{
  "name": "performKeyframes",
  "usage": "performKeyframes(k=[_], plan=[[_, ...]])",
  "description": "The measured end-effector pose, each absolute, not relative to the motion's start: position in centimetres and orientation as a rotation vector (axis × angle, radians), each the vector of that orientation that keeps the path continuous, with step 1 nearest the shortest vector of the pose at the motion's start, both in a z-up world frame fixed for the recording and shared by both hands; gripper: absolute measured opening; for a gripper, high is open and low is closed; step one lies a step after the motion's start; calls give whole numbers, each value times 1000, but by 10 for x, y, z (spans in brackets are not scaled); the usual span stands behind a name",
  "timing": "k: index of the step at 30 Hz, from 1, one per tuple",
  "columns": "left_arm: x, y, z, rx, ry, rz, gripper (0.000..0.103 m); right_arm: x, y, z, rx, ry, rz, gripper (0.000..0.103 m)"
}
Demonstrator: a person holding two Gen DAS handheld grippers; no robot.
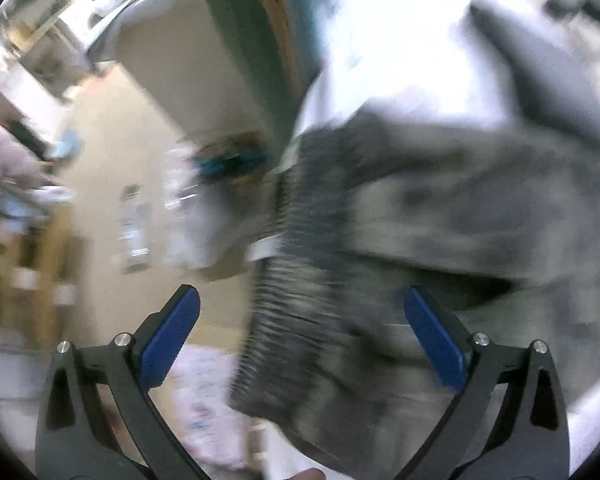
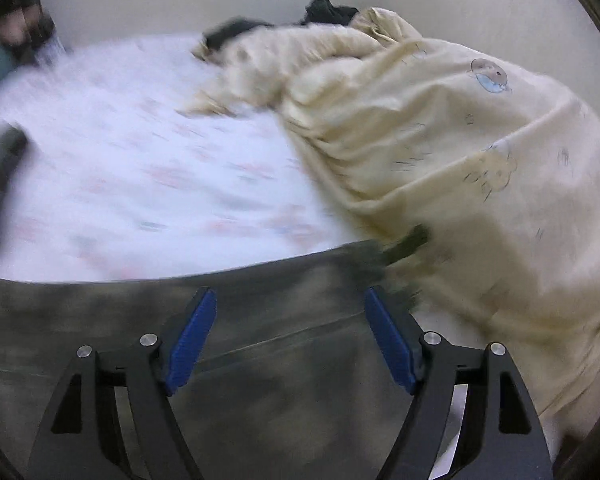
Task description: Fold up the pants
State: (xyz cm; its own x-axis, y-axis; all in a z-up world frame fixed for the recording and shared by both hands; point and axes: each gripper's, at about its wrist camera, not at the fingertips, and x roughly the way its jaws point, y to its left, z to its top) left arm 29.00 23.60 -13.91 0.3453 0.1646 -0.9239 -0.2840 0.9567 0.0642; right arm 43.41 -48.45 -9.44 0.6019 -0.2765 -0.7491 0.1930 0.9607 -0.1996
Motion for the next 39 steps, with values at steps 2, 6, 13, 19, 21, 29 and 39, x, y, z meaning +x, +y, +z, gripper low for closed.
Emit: performKeyframes(k=[2,6,13,19,21,29,39], plan=[[281,230,-115,-169,1149,248,101,421,-452,-88,31,889,-169,79],[243,222,-84,-422,1055,148,102,379,-395,-80,207,908,-27,79],[144,164,-143,-900,902,94,102,296,-341,-84,551,991,217,81],[131,135,-211,-1003,892,98,98,261,-354,-103,629,1017,156,85],[143,137,-211,-936,856,85,98,266,-367,-118,677,1037,120,85],[183,199,-207,-1036,753,176,97,267,-417,-154,859,1059,-10,85],[207,251,-202,-929,724,264,66,270,-425,-164,869,1069,-35,85]])
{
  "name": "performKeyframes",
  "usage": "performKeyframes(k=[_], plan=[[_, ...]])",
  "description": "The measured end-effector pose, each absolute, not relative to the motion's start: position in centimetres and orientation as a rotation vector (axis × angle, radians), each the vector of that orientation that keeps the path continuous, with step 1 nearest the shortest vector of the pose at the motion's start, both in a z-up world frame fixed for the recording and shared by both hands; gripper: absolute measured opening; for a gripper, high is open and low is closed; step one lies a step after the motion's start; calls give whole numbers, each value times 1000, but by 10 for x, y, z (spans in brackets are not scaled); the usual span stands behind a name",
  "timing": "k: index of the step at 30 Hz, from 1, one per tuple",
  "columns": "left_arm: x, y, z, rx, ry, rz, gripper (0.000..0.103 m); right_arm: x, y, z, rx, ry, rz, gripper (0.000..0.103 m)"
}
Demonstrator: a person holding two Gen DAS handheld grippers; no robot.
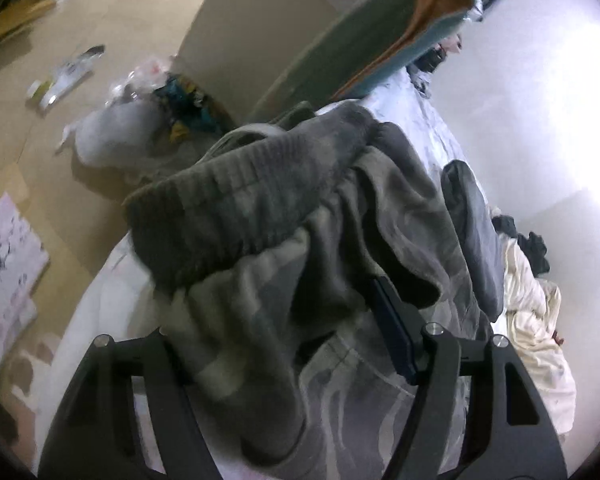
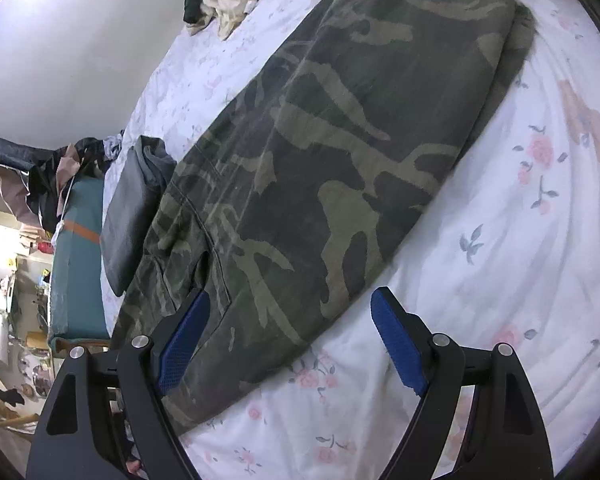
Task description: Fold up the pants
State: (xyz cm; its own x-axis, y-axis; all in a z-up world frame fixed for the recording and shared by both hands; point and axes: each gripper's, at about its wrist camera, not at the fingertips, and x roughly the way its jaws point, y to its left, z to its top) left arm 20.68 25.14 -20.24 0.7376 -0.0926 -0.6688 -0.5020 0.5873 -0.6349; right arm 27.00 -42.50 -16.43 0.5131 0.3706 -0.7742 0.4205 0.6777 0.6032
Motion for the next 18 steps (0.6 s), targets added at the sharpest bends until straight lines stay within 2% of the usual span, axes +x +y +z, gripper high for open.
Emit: performKeyframes(k=[2,4,6,12,16,18], plan=[[210,257,-204,-958,724,268,53,271,-422,-166,858,1076,-32,85],[207,264,-203,-953,729,295,17,272,-421,-168,846,1084,-20,85],[203,260,-195,-921,707,280,10,269,-425,-167,844,1068,-17,85],[205,247,-148,-837,620,273,9,252,-461,-190,1027,1018,-69,85],[211,248,-149,-835,651,305,9,272,-472,-219,1087,1083,-8,86],[212,248,-153,-828,678,328,9,291,-496,-217,1081,1020,2,86]])
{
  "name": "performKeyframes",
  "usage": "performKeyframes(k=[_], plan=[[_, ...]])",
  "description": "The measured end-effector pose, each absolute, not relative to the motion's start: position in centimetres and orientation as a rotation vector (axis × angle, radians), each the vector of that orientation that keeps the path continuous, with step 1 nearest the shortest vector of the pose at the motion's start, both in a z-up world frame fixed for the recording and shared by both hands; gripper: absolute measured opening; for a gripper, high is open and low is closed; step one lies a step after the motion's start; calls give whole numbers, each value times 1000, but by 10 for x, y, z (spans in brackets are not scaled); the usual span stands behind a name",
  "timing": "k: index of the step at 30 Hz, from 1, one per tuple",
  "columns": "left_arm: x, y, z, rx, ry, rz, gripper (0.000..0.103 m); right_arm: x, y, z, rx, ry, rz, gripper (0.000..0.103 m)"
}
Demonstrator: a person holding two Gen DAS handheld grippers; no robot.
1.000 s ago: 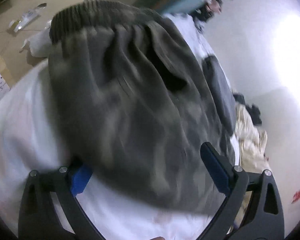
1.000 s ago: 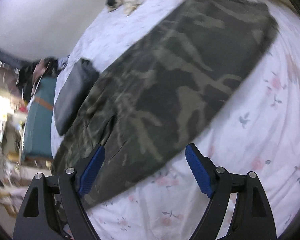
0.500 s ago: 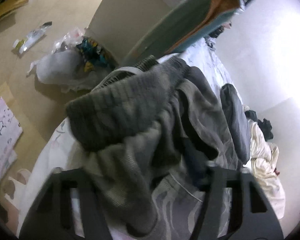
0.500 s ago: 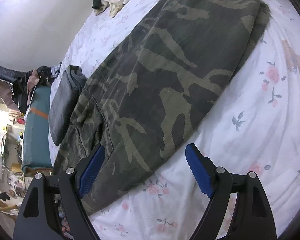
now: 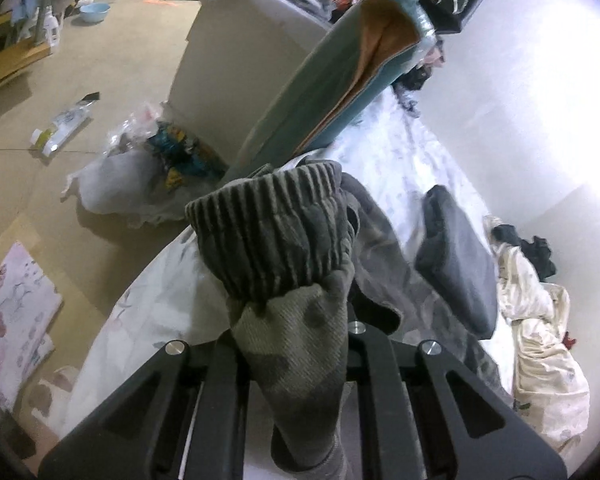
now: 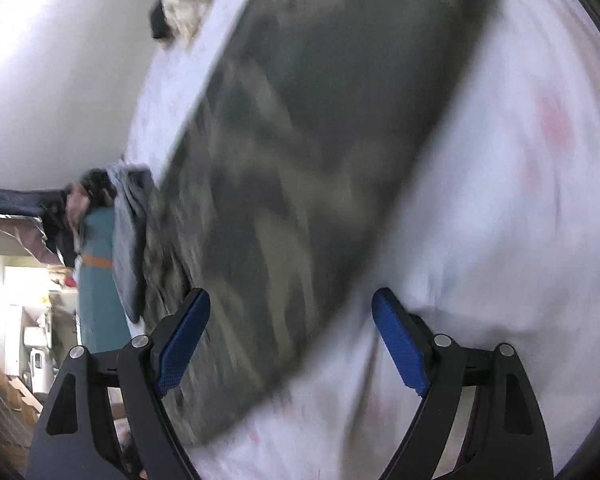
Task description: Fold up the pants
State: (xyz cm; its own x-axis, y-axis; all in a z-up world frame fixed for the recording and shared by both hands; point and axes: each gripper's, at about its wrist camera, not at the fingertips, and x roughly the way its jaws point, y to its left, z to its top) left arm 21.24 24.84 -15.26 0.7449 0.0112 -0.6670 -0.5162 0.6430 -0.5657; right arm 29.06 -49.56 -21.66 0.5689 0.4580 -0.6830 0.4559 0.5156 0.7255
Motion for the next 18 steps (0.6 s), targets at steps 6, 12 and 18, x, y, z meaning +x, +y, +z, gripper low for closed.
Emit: performKeyframes(k=[6,12,18], plan=[[214,244,-155,-771,714,350,9,311,-591,-211,1069,814,-120,74],[218,240,-152,-746,728,381,9,312,-654,-213,1043,742,-285,3],[207,233,-124,-814,698,366,8,308,-645,-148,927,644,-307,2]])
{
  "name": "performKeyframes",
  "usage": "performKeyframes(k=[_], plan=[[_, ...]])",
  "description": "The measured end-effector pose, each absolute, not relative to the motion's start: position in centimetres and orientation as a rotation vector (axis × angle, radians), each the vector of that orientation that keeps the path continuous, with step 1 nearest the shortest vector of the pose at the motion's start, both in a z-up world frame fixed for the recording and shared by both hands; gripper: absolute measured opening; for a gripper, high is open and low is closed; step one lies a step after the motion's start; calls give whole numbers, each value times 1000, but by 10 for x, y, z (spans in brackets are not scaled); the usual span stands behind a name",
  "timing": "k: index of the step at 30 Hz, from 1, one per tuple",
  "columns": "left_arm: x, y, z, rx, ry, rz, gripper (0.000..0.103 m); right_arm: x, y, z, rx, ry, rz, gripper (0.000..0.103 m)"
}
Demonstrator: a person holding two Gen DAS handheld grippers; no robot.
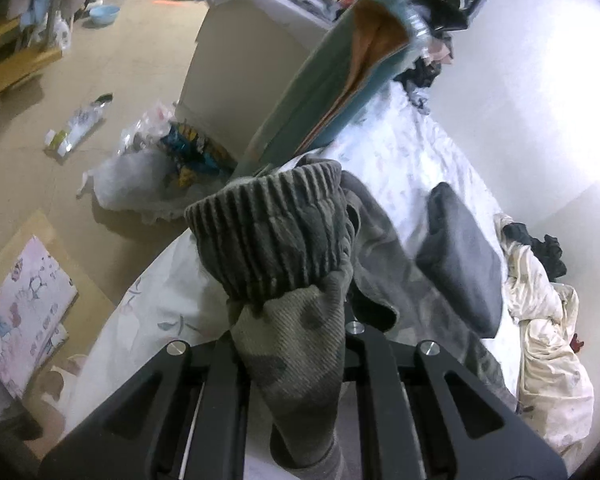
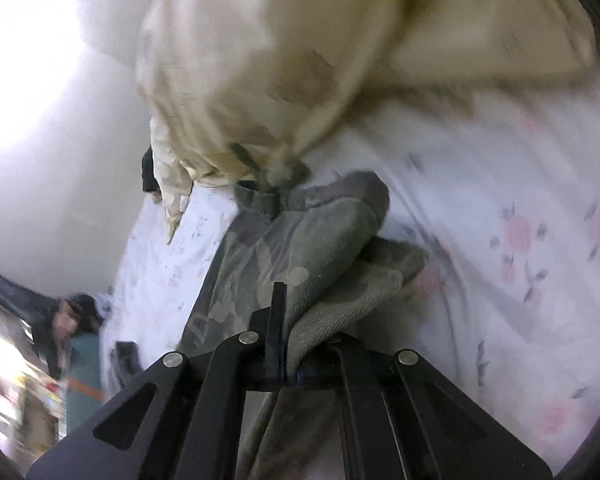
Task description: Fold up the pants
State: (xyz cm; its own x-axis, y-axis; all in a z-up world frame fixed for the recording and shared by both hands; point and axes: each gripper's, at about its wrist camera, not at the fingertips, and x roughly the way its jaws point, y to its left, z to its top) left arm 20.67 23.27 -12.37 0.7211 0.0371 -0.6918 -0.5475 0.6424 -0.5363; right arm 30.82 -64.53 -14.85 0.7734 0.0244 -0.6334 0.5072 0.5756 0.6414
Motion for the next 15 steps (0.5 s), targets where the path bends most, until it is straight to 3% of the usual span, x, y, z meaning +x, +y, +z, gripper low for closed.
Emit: performKeyframes(k=[10,15], plan=[[167,268,-79,-919,750,341,7,250,-642,-108,882,749,-443,2],[113,288,-54,-883,844,357,7,194,-634,-101,890,918,-576,2]])
